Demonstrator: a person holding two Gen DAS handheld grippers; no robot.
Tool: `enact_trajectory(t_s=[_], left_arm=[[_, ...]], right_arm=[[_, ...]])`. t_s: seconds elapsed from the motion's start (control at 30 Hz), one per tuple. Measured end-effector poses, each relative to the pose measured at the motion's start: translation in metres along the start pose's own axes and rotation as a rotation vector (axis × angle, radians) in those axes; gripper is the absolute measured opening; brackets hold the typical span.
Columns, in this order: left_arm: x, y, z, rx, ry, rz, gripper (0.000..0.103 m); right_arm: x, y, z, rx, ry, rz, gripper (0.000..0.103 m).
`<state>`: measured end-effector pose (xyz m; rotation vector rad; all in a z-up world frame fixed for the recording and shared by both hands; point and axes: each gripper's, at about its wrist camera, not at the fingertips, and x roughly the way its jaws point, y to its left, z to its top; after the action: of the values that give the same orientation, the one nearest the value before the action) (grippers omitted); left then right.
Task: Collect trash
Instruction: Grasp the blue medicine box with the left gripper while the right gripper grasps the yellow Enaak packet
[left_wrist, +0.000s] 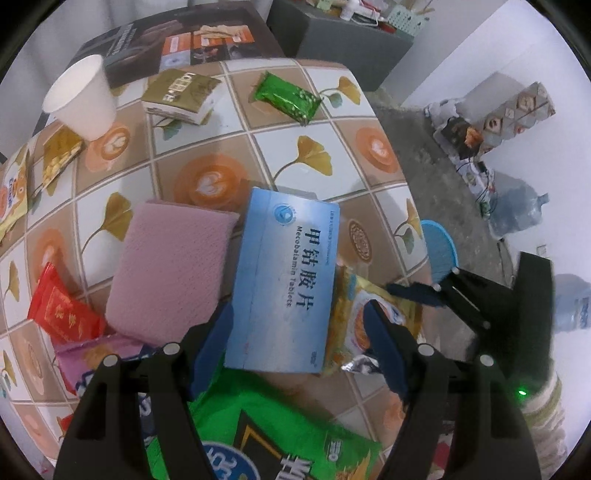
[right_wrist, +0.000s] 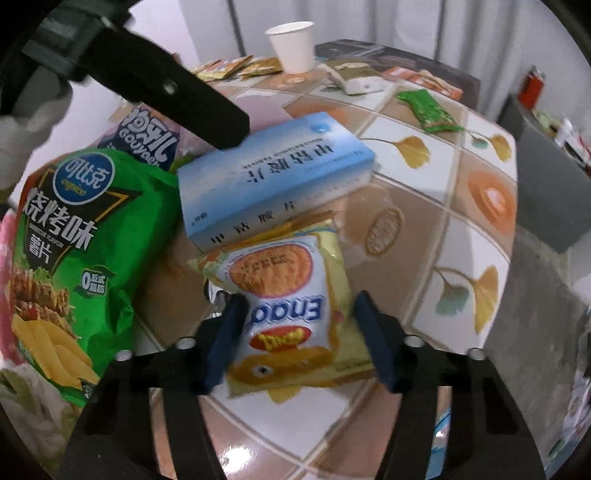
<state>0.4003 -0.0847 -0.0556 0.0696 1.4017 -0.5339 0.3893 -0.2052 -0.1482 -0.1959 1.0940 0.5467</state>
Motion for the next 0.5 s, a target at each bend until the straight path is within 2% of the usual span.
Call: enact_trajectory(t_s=[0.17, 0.33, 0.5], left_arm=[[0.018, -0.011, 0.005, 0.020, 0.028, 0.058, 0.071], [0.032, -0.021, 0.012, 0.064, 0.035, 0.172, 0.076], [0.038, -0.016, 0.019, 0.026, 0.053, 0.199, 0.077]], right_arm=[[-0.013, -0.004, -0.015, 0.084, -0.016, 0.018, 0.049], [-0.027, -0.008, -0.034, 0.168, -0.025, 0.016, 0.048], [-0.038, -0.005, -0.054, 0.219, -0.040, 0.027, 0.048]])
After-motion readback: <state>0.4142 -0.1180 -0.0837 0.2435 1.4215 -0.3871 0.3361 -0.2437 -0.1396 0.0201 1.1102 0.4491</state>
